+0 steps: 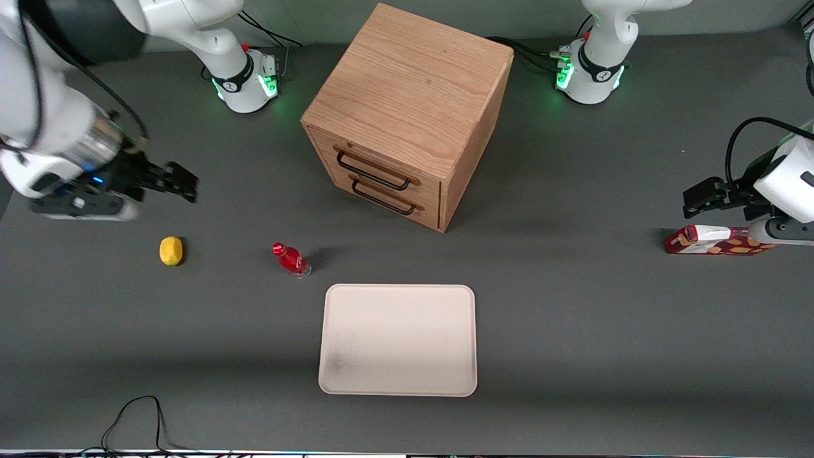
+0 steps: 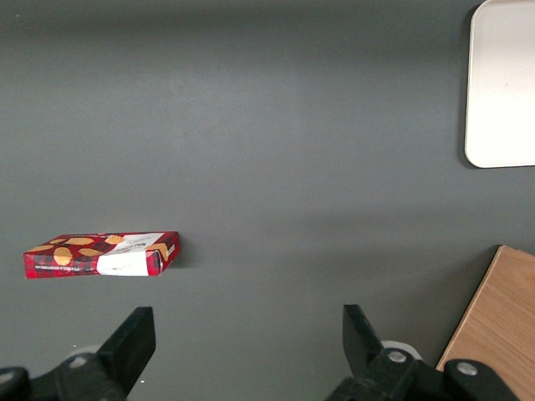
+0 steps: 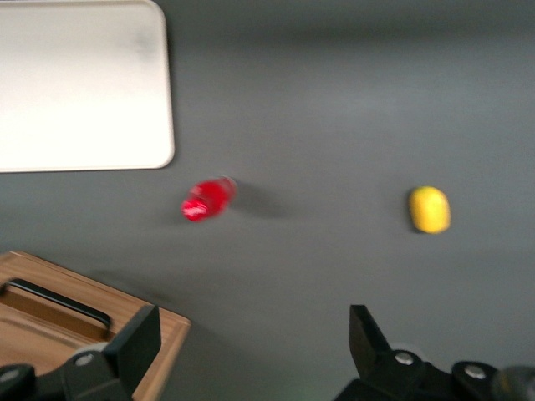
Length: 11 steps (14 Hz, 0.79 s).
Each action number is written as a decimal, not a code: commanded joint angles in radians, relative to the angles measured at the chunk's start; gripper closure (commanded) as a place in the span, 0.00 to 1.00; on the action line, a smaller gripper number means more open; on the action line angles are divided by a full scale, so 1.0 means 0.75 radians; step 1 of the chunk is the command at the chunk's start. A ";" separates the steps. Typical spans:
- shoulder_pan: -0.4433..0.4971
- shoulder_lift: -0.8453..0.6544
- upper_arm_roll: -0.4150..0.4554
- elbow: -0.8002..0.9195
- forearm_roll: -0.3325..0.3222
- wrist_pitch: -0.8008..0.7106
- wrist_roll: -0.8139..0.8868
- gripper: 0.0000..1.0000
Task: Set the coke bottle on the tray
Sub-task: 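Move the right gripper down toward the red Coca-Cola bottle, then close the right gripper around the red bottle's body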
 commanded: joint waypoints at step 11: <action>0.000 0.212 0.137 -0.581 0.035 0.908 0.054 0.00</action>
